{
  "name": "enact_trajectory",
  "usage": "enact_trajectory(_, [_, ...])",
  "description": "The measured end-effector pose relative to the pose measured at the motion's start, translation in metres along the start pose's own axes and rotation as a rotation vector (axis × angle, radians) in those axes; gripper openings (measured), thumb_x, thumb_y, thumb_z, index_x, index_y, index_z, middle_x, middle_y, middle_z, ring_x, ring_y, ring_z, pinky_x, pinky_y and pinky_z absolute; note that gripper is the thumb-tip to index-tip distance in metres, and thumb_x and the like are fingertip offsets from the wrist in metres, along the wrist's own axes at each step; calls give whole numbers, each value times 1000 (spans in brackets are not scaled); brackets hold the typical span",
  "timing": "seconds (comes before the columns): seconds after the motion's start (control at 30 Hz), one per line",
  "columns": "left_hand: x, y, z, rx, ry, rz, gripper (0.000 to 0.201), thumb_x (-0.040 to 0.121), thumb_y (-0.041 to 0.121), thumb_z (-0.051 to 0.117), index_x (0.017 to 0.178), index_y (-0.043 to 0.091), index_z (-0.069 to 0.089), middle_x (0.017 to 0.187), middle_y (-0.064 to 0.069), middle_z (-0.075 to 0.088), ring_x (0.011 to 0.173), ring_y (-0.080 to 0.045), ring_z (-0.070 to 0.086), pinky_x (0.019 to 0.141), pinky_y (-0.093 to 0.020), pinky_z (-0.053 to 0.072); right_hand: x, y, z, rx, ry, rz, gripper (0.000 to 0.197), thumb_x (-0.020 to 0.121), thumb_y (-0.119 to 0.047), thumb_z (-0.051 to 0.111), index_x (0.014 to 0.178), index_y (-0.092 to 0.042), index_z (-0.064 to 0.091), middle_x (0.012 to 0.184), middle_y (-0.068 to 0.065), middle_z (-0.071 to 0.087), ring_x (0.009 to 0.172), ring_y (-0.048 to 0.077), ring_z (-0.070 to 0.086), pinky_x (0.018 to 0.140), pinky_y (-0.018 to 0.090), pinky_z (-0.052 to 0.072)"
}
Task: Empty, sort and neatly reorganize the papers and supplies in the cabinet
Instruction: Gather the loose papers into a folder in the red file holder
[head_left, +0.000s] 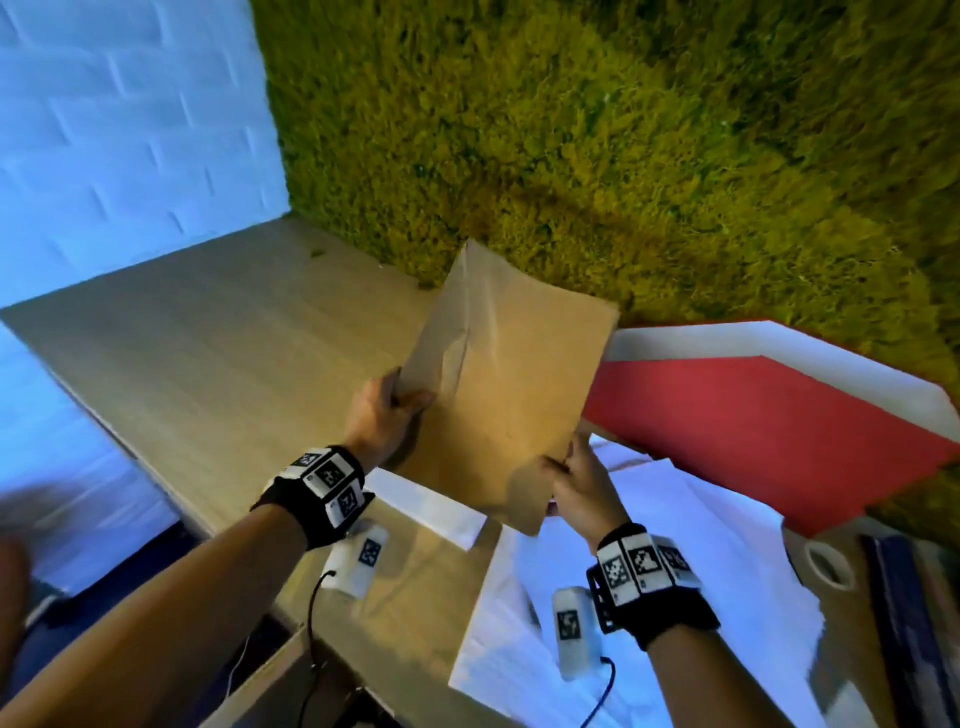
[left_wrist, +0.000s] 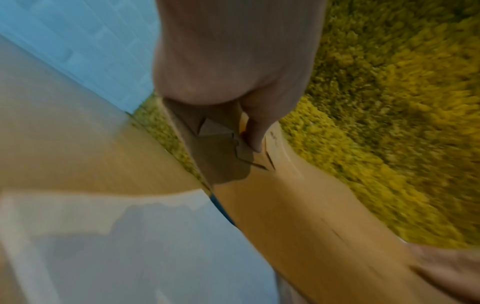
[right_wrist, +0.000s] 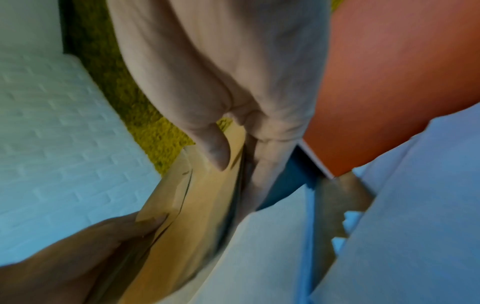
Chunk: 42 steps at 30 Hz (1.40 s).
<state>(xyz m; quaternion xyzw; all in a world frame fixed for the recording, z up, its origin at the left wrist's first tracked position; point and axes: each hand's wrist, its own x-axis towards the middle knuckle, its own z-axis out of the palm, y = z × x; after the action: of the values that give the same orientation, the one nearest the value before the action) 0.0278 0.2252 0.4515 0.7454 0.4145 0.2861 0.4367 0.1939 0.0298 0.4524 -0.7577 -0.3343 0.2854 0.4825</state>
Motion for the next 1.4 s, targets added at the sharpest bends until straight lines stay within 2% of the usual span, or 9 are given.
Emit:
enact_trajectory(0.07, [26, -25, -36, 132, 40, -35, 38, 87, 34, 69, 115, 9, 62, 96, -11, 67, 82, -27, 62, 69, -39, 53, 17, -14, 39, 50, -99, 47, 23, 94, -4, 50, 114, -14, 42, 109, 15, 57, 97, 33, 61, 65, 39, 57])
enact_trajectory(0.23, [70, -92, -110, 340, 40, -100, 18, 88, 29, 62, 105, 24, 60, 96, -6, 66, 86, -29, 64, 76, -46, 56, 42, -43, 125, 80, -364, 149, 13, 93, -6, 53, 99, -12, 44, 89, 6, 55, 81, 23, 63, 76, 36, 57])
enact_trajectory(0.47, [106, -141, -151, 631, 27, -173, 21, 93, 27, 57, 113, 25, 56, 89, -3, 65, 79, -26, 63, 71, -39, 57, 82, -52, 210, 151, -471, 336, 35, 94, -20, 60, 127, -17, 49, 123, 2, 62, 104, 21, 64, 73, 22, 54])
enact_trajectory(0.67, [124, -159, -160, 719, 51, -172, 33, 88, 32, 54, 121, 28, 53, 106, -8, 64, 93, -31, 62, 77, -44, 56, 92, -50, 241, 87, -474, 338, 45, 76, -38, 70, 116, -20, 62, 108, -4, 71, 105, 15, 65, 97, 38, 51])
enact_trajectory(0.73, [129, -159, -157, 784, 88, -121, 46, 90, 40, 57, 133, 26, 49, 122, -8, 58, 110, -32, 54, 90, -47, 48, 95, -46, 239, -58, -406, 268, 40, 69, -44, 67, 100, -19, 71, 96, -3, 74, 98, 19, 67, 95, 43, 52])
enact_trajectory(0.83, [134, -142, -144, 782, 176, -48, 64, 89, 51, 59, 140, 17, 42, 130, -13, 52, 119, -35, 47, 95, -50, 40, 96, -50, 225, -103, -181, 258, 17, 83, -20, 61, 69, -15, 68, 73, 8, 73, 71, 24, 72, 78, 43, 59])
enact_trajectory(1.03, [125, -97, -84, 450, 100, 115, 31, 89, 38, 60, 112, 17, 55, 107, -4, 61, 101, -29, 58, 82, -42, 47, 88, -45, 176, -8, -9, 281, 14, 90, -9, 58, 78, -8, 66, 70, 8, 70, 56, 20, 67, 60, 30, 58])
enact_trajectory(1.23, [75, -27, 30, 214, -179, 308, 12, 89, 30, 63, 91, 19, 63, 89, 3, 70, 81, -22, 66, 68, -33, 51, 43, -6, 81, -33, 231, 363, 19, 89, -12, 58, 70, -12, 62, 66, 7, 67, 56, 22, 63, 55, 28, 53])
enact_trajectory(1.4, [27, 10, 110, 259, -466, 352, 10, 88, 30, 65, 88, 20, 66, 91, 1, 71, 84, -20, 65, 69, -29, 50, -8, 40, 4, -136, 364, 492, 17, 80, -20, 59, 65, -15, 66, 69, 6, 72, 65, 24, 69, 73, 43, 59])
